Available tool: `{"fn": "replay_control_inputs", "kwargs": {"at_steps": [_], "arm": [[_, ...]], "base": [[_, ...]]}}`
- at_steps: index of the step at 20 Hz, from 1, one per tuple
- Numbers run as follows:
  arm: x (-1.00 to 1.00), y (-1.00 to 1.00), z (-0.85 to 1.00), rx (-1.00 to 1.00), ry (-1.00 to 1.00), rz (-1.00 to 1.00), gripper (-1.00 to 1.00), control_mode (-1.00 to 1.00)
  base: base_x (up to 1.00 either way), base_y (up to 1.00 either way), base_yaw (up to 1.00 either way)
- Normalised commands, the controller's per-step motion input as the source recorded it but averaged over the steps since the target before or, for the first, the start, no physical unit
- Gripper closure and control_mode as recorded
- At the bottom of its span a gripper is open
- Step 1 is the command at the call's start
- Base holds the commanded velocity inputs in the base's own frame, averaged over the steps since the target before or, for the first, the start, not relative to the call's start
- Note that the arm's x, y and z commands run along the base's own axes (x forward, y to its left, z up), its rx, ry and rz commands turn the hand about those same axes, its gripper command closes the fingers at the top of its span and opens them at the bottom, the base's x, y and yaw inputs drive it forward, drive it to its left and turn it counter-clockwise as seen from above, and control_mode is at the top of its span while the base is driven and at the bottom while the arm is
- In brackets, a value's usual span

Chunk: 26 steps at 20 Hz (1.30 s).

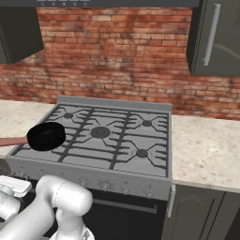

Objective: Turn off the front left burner of the stove.

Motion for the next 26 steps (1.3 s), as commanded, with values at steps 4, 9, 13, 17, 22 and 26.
{"fn": "replay_control_inputs", "kwargs": {"at_steps": [4, 9, 13, 17, 22, 26], "arm": [[0.00, -0.05, 0.03, 0.00, -0.02, 0.00, -1.00, -1.00], [0.00, -0.10, 0.00, 0.00, 0.00, 0.00, -1.00, -1.00], [0.00, -0.10, 0.00, 0.00, 0.00, 0.00, -1.00, -1.00], [0.03, -0.01, 0.00, 0.00, 0.00, 0.00, -1.00, -1.00], [0.00, 0.00, 0.02, 0.00, -0.03, 0.00, 1.00, -1.00], [0.00, 0.00, 0.10, 0.00, -0.04, 0.00, 1.00, -1.00]], "base": [[0.00, 0.00, 0.00], [0.00, 0.00, 0.00], [0.00, 0.00, 0.00], [0.00, 0.00, 0.00], [0.00, 0.00, 0.00], [0.00, 0.00, 0.00]]}}
